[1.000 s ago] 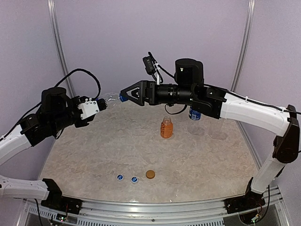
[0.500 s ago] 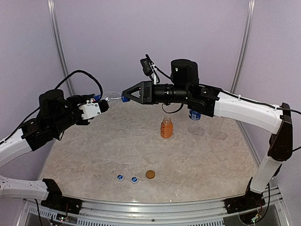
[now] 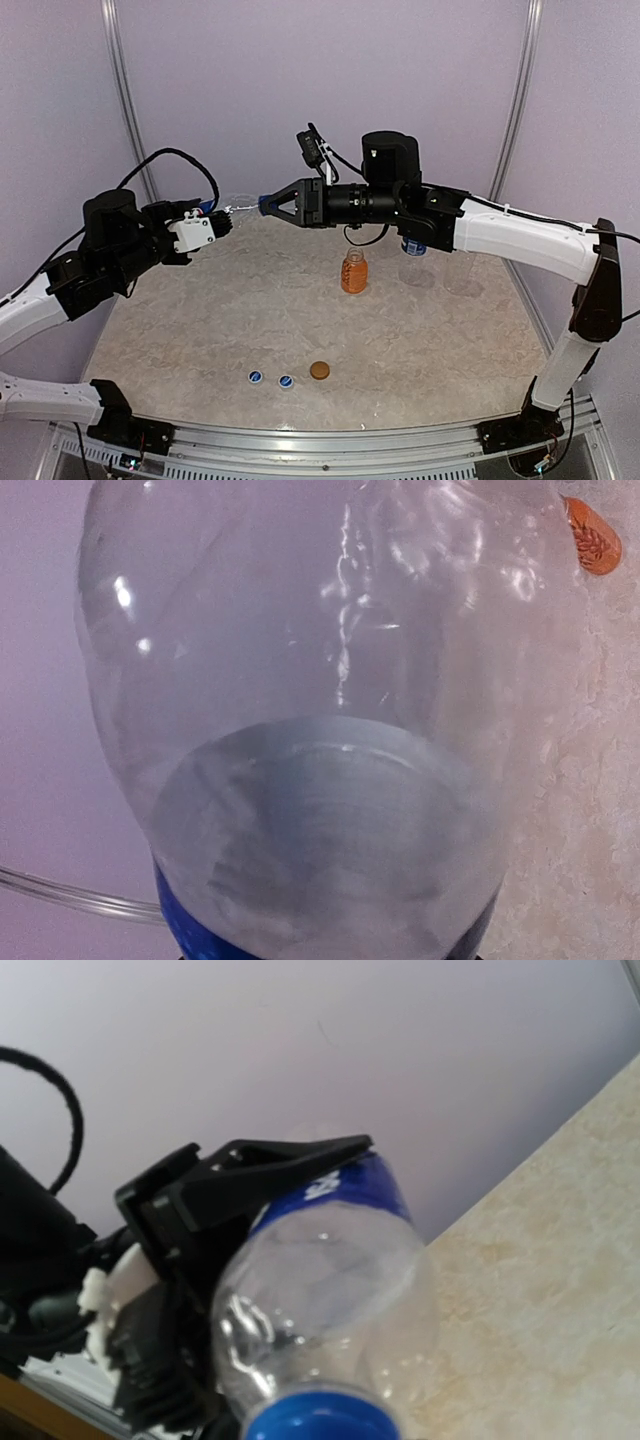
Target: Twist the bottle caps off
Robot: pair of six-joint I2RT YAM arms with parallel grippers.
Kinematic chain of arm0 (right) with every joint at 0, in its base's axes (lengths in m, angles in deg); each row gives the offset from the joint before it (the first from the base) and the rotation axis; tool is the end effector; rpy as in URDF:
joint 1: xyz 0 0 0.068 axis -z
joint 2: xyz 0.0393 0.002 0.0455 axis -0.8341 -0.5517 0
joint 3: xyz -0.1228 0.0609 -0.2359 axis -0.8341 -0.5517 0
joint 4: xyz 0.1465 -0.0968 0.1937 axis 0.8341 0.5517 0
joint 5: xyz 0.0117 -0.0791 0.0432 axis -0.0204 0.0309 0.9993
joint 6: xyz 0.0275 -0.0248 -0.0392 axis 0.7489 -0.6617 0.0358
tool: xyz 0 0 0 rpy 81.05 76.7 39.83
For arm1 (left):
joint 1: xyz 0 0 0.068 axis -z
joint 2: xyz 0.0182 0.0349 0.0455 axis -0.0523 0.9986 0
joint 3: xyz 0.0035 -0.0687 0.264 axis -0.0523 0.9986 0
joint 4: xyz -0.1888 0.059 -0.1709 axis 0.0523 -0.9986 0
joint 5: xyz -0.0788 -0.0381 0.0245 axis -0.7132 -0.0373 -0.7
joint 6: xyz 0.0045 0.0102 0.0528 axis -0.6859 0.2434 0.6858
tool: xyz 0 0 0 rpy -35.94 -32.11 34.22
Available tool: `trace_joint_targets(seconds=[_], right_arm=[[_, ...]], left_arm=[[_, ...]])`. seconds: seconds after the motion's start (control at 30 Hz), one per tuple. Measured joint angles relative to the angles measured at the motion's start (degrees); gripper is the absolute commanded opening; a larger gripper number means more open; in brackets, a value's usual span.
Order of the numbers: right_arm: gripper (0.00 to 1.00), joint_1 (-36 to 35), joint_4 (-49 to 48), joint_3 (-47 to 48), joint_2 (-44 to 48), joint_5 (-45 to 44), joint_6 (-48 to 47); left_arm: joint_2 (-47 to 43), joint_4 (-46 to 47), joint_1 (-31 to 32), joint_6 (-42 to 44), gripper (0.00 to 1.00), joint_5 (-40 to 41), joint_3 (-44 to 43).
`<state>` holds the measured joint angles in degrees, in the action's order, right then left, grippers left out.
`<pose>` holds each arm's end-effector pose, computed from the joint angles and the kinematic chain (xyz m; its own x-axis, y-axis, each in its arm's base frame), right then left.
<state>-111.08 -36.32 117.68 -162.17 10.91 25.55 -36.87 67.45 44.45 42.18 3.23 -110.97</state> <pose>0.2291 0.3488 0.3882 -0.6704 0.0390 -0.7410 -0.7241 0.1833 0.6648 0.1692 -0.1337 0.3513 0.3077 0.9059 -0.2909 0.2587 0.2145 0.9418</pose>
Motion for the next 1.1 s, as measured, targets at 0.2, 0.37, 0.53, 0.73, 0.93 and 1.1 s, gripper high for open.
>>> trace_joint_targets(seconds=[0.2,0.37,0.53,0.73,0.93,1.1], right_arm=[[0.00,0.00,0.00,0.00,0.00,0.24,-0.42],[0.00,-0.11,0.07,0.02,0.00,0.59,-1.95],[0.00,-2.51,6.05,1.86,0.00,-0.52,-15.65],[0.00,-9.90,12.46,1.81,3.19,-6.88,-42.49],[0.00,-19.04,12.55,-6.86,7.98,-15.67,-72.02],[0.00,-24.90,12.22,-10.19,8.37,-28.02,-92.63]], left_arm=[[0.02,0.15,0.02,0.55,0.33,0.15,0.04],[-0.09,-0.39,0.09,0.11,0.32,-0.15,0.00],[-0.42,-16.83,-0.11,-8.09,0.29,-5.25,-5.64],[-0.59,-41.18,-0.33,-18.40,0.28,-18.58,-15.23],[1.20,-59.82,-0.13,-21.03,0.26,-33.24,-19.69],[2.10,-66.10,0.00,-21.38,0.26,-37.77,-19.74]])
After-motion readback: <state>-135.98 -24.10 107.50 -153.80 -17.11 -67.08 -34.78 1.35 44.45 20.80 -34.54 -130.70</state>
